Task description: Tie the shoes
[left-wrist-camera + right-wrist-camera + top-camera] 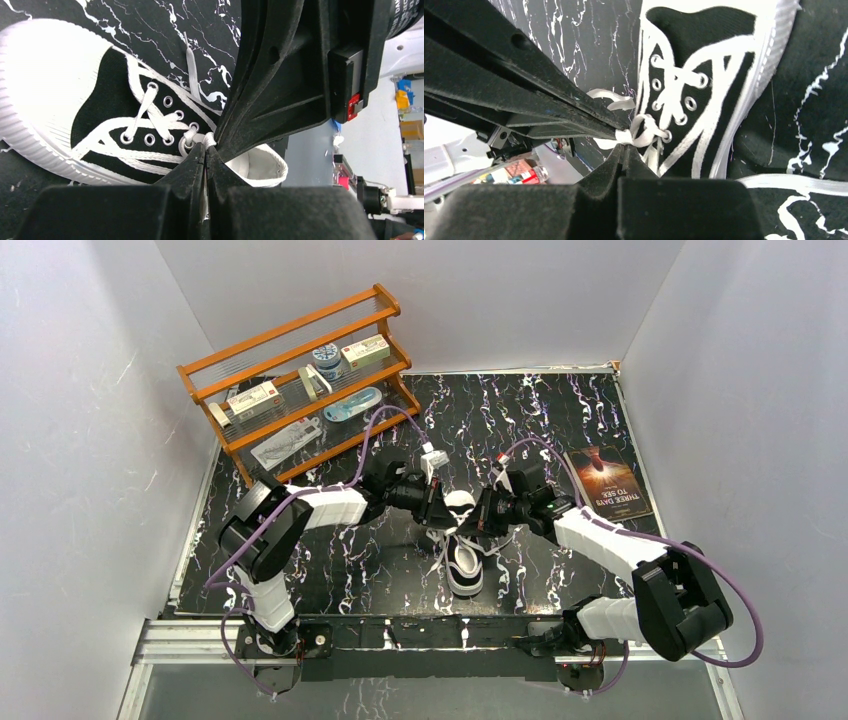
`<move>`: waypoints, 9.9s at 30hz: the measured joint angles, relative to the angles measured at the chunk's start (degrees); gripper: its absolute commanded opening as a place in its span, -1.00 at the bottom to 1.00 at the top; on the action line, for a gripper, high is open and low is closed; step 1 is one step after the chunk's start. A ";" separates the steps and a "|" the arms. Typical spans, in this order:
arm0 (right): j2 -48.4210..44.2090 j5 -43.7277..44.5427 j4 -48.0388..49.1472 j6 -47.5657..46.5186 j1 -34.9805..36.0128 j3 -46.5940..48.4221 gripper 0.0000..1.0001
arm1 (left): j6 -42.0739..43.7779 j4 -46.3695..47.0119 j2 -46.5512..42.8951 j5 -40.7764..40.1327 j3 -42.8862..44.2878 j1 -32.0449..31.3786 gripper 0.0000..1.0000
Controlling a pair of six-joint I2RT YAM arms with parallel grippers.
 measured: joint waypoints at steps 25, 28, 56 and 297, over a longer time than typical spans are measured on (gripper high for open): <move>-0.04 5.55 5.09 17.90 0.17 -5.66 -1.00 | -1.97 -1.36 -3.85 -8.48 -1.75 -4.83 -1.00; -0.04 5.86 5.92 19.10 0.17 -6.32 -1.00 | -2.05 -0.85 -3.89 -9.18 -1.99 -5.16 -1.00; 0.15 7.04 0.55 15.85 0.33 -3.04 -0.45 | 0.17 4.83 -7.21 -16.20 -9.35 -8.35 -1.00; 11.96 -27.82 37.81 1.57 -13.22 -9.16 -1.00 | 6.95 -8.15 -8.11 -12.24 -6.23 -5.51 -0.41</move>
